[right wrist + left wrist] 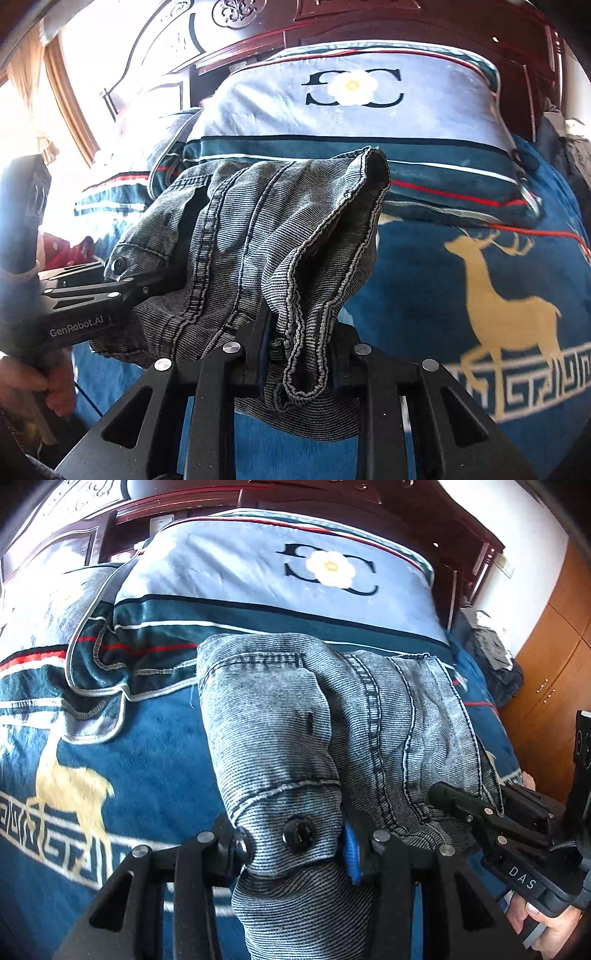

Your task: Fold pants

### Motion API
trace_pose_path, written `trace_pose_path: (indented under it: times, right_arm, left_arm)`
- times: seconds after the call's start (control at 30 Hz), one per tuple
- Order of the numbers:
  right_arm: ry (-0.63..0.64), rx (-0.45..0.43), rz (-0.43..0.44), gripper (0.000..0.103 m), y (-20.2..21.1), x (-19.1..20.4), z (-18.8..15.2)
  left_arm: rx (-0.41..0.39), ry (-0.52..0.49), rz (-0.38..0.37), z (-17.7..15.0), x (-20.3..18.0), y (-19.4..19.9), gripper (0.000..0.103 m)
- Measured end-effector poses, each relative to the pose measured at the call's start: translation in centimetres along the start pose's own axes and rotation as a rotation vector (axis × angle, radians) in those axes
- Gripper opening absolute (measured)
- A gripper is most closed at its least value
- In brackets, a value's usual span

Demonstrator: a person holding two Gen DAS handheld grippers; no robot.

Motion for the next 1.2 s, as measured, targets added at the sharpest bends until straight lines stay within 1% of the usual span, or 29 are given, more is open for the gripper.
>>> trace_pose_path:
  times: [0.2,0.33,0.43,0.47,0.5,0.57,0.6,0.63,0.67,0.73,0.77,0.87,0.93,1.0,1.07,1.13,1.2]
  right_arm:
    - [0.002,0.002,0.012,0.023,-2.6,0.0,1.6]
    - [-0.01,0.013,0.02,0.024,-4.3,-0.2,2.2]
    - [-0.048,0.067,0.016,0.027,-6.5,-0.9,1.3]
    - [-0.059,0.095,0.007,0.028,-7.5,-1.2,0.6]
    - [-0.064,0.127,-0.011,0.03,-8.5,-1.5,-0.3]
    - [-0.069,0.147,-0.037,0.041,-9.6,-2.2,-1.3]
    - [-0.08,0.144,-0.043,0.048,-9.7,-2.5,-1.5]
    - [-0.101,0.137,-0.073,0.069,-9.8,-3.3,-1.6]
    - [-0.121,0.134,-0.103,0.08,-9.7,-4.0,-1.6]
    - [-0.159,0.141,-0.092,0.08,-9.7,-4.6,-1.7]
    - [-0.163,0.143,-0.092,0.08,-9.6,-4.6,-1.7]
    - [-0.094,0.134,-0.142,0.08,-8.7,-4.0,-1.4]
    - [-0.038,0.13,-0.202,0.08,-8.0,-4.0,-1.4]
    - [-0.044,0.133,-0.217,0.08,-7.8,-4.4,-1.6]
    - [-0.073,0.16,-0.222,0.086,-7.9,-4.8,-2.0]
    - [-0.101,0.216,-0.218,0.086,-8.4,-5.2,-2.9]
    - [-0.102,0.222,-0.217,0.086,-8.3,-5.2,-3.0]
  left_arm:
    - [-0.001,0.005,0.012,1.6,1.6,-1.5,0.045]
    - [0.013,0.012,0.025,1.6,2.5,-3.1,0.045]
    - [0.079,0.027,0.032,-0.2,3.3,-5.7,0.046]
    - [0.095,0.03,0.039,-0.8,3.6,-6.5,0.047]
    - [0.094,0.027,0.048,-1.4,3.8,-7.0,0.05]
    - [0.064,0.007,0.052,-1.7,3.7,-7.0,0.054]
    - [0.061,-0.003,0.058,-1.7,3.6,-6.9,0.055]
    - [0.06,-0.003,0.058,-1.7,3.6,-6.9,0.056]
    - [0.062,0.007,0.053,-1.8,3.7,-6.9,0.057]
    - [0.061,0.035,0.051,-1.7,4.1,-6.7,0.064]
    - [0.058,0.041,0.053,-1.7,4.2,-6.5,0.065]
    - [0.048,0.043,0.059,-1.9,4.3,-5.6,0.073]
    - [0.037,0.049,0.073,-2.4,4.7,-4.7,0.081]
    - [0.028,0.064,0.072,-2.9,4.9,-4.1,0.084]
    - [0.034,0.067,0.082,-3.7,4.9,-3.9,0.089]
    - [0.04,0.038,0.103,-4.0,4.4,-4.1,0.089]
    - [0.035,0.014,0.129,-3.8,4.2,-3.6,0.089]
Point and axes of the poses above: each gripper's, at about its wrist camera, not at the fingertips, and y roughly against the way its jaws point, x to its left, z to its top, the point moved 9 cm from there along -y, roughly the way its jaws point, and after that the axes turned 4 degrees about -y, right-handed, at the moved point
